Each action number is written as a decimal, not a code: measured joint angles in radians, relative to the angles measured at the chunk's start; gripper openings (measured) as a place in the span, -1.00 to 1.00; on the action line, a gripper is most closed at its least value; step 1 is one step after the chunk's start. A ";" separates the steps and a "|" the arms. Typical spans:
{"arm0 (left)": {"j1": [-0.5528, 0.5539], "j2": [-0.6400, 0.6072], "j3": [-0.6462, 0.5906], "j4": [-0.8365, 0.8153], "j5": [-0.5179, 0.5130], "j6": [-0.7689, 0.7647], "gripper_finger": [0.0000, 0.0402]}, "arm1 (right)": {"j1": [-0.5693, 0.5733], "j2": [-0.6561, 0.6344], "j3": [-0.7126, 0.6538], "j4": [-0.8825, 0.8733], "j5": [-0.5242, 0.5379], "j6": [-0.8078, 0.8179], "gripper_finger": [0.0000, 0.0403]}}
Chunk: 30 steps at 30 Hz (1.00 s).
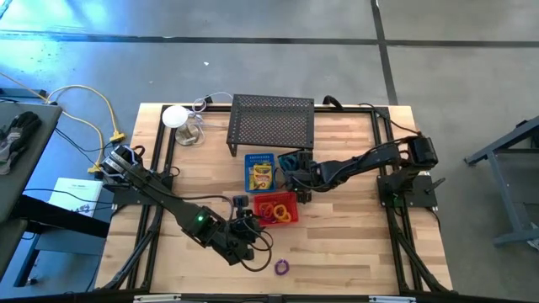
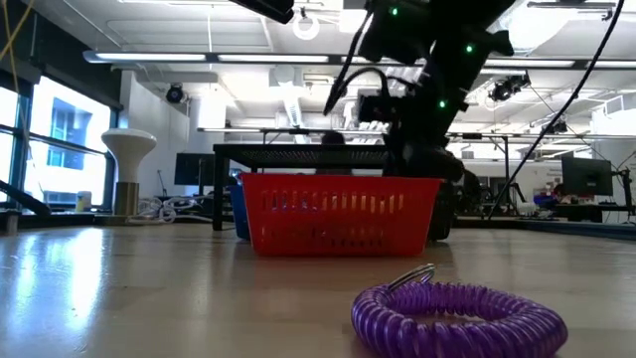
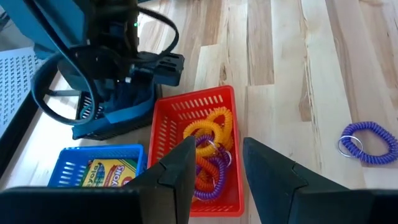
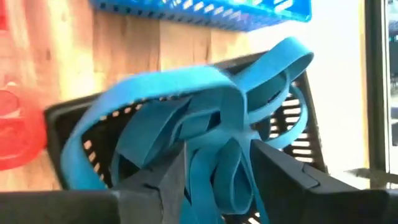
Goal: Pick & Place Office Desk Supplies
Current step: Put the blue rubber band into the black bin, then put the violet spring keychain into the red bin
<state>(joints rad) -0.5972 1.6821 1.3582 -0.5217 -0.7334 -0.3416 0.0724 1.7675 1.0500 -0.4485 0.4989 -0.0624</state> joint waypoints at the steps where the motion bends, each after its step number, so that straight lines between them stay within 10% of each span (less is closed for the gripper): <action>1: 0.000 0.000 0.000 0.001 0.000 0.000 -0.37 | 0.001 -0.008 0.000 0.000 0.000 -0.010 -0.18; 23: 0.000 0.011 0.001 -0.014 0.046 -0.016 -0.37 | 0.173 -0.204 0.000 -0.036 0.128 0.036 -0.23; 30: 0.006 0.060 -0.001 0.160 0.160 0.209 -0.37 | 0.342 -0.231 -0.003 0.021 0.120 0.120 -0.23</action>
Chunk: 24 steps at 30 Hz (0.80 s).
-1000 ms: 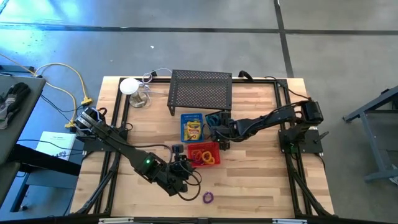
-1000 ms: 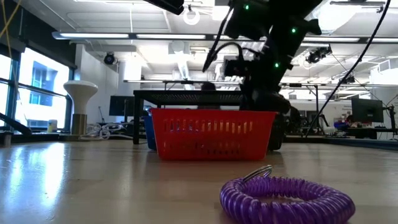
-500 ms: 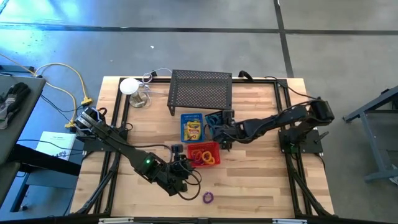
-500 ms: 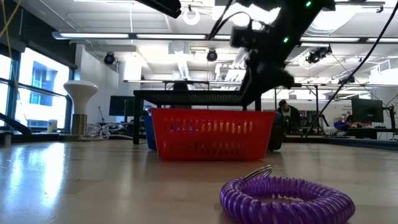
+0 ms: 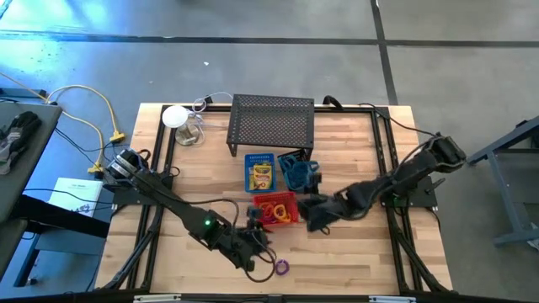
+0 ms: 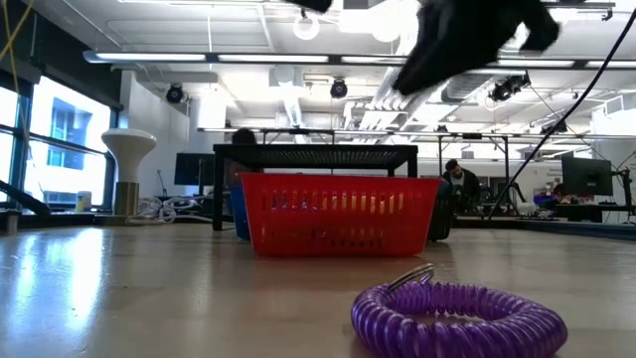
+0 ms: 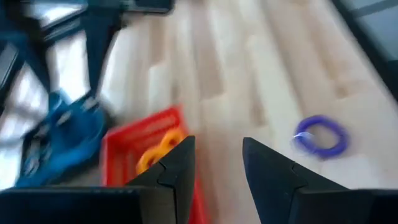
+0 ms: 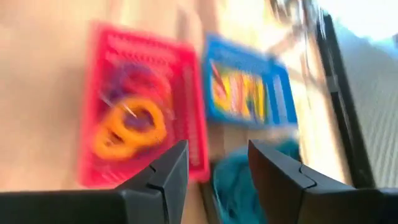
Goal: Pick & Place Office Desk Supplies
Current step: Put the violet spring keychain into the red bin
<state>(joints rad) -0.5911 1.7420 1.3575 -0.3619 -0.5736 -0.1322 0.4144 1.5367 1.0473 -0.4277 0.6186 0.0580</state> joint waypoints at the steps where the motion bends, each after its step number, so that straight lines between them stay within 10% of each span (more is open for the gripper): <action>1: 0.000 0.006 0.000 0.035 0.029 0.039 -0.37 | 0.018 -0.003 0.000 0.028 0.002 -0.047 -0.23; 9: -0.011 0.024 0.000 0.113 0.112 0.023 -0.37 | 0.159 -0.005 0.003 0.247 0.106 -0.303 -0.23; 24: 0.031 0.204 0.092 0.177 0.280 -0.098 -0.37 | 0.427 -0.004 0.003 0.297 0.221 -0.131 -0.23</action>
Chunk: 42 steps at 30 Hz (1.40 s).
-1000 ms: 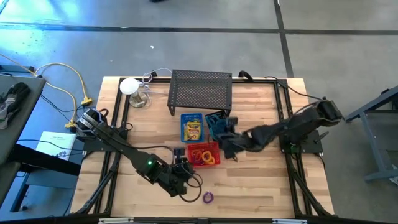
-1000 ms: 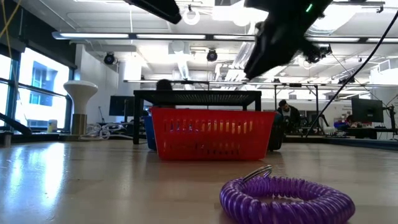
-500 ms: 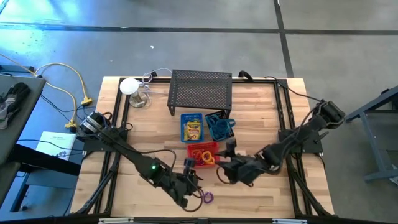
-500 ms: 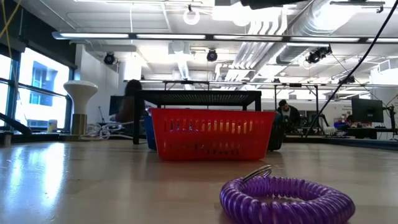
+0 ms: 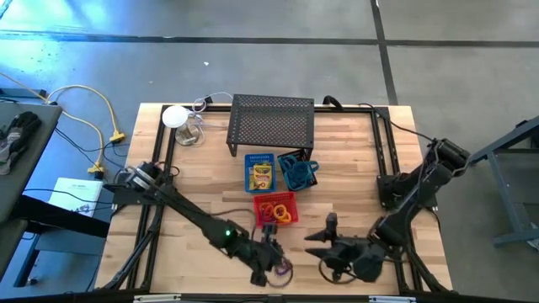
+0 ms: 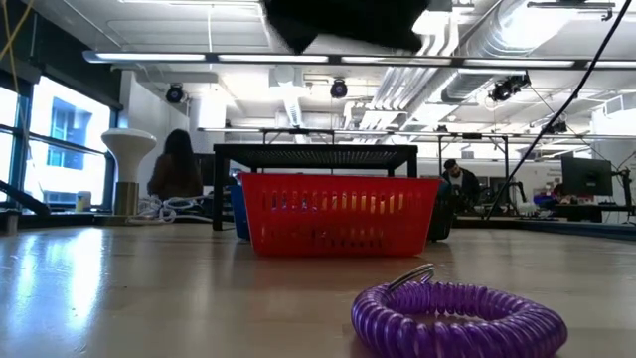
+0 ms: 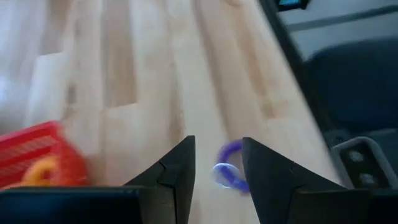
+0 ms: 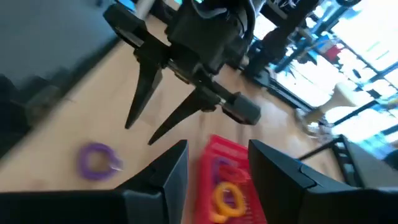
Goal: Pick & Place Office Desk Supplies
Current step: Put the violet spring keychain into the red bin
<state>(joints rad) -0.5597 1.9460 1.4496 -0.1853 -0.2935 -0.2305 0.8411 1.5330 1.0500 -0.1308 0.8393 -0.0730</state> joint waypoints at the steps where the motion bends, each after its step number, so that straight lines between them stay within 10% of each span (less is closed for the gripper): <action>1: -0.005 0.016 0.021 -0.003 -0.003 0.008 -0.37 | 0.015 0.000 0.000 0.003 0.002 0.017 -0.23; 42: -0.043 0.241 0.050 0.025 -0.086 -0.135 -0.37 | 0.220 0.045 -0.002 -0.053 -0.031 0.307 -0.23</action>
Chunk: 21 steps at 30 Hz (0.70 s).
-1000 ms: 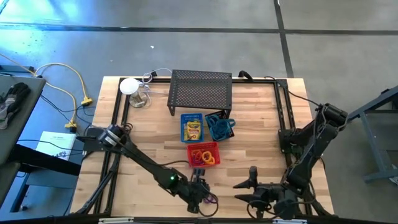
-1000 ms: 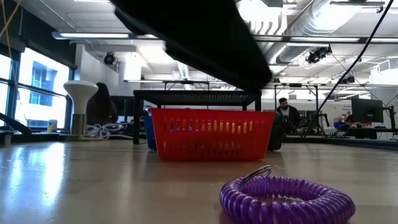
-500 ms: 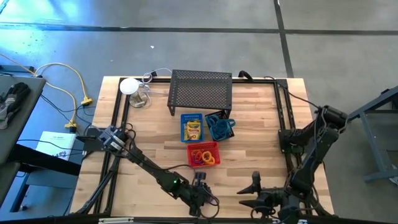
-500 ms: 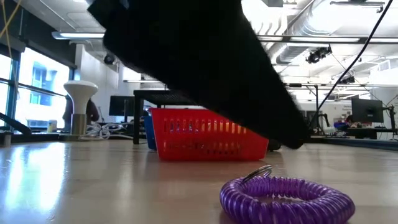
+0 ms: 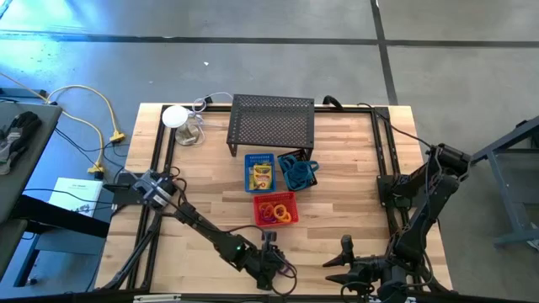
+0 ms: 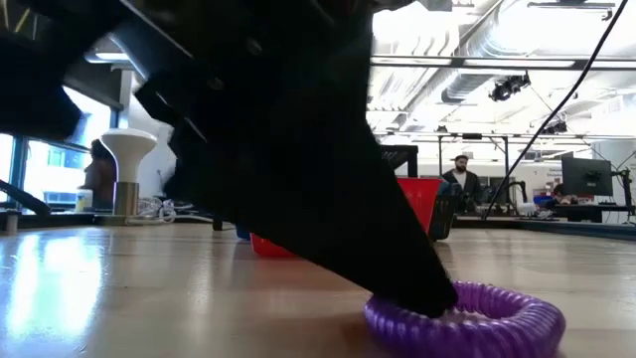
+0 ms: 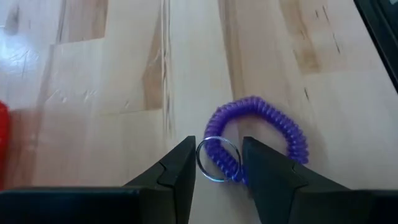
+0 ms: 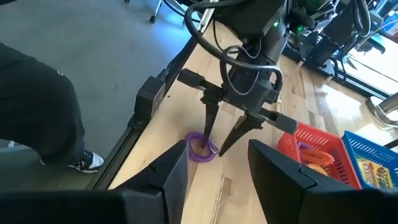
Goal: Pick & Place Office Desk Supplies
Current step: Put the violet spring keychain into the red bin
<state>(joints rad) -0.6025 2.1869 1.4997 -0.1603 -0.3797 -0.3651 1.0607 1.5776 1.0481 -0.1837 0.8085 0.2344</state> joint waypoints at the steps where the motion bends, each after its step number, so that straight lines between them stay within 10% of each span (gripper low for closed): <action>1: 0.000 0.009 0.001 0.005 0.002 -0.002 -0.37 | 0.000 0.000 0.000 0.000 0.000 0.000 -0.23; 10: 0.001 0.029 0.004 -0.089 0.034 -0.005 -0.39 | 0.000 0.000 0.000 0.000 0.000 0.001 -0.23; 21: -0.020 0.027 -0.002 -0.091 -0.004 -0.025 -0.94 | 0.000 0.000 0.000 -0.001 -0.030 0.021 -0.23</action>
<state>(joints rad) -0.6222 2.2142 1.4979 -0.2511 -0.3832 -0.3897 1.0603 1.5776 1.0481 -0.1850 0.7788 0.2554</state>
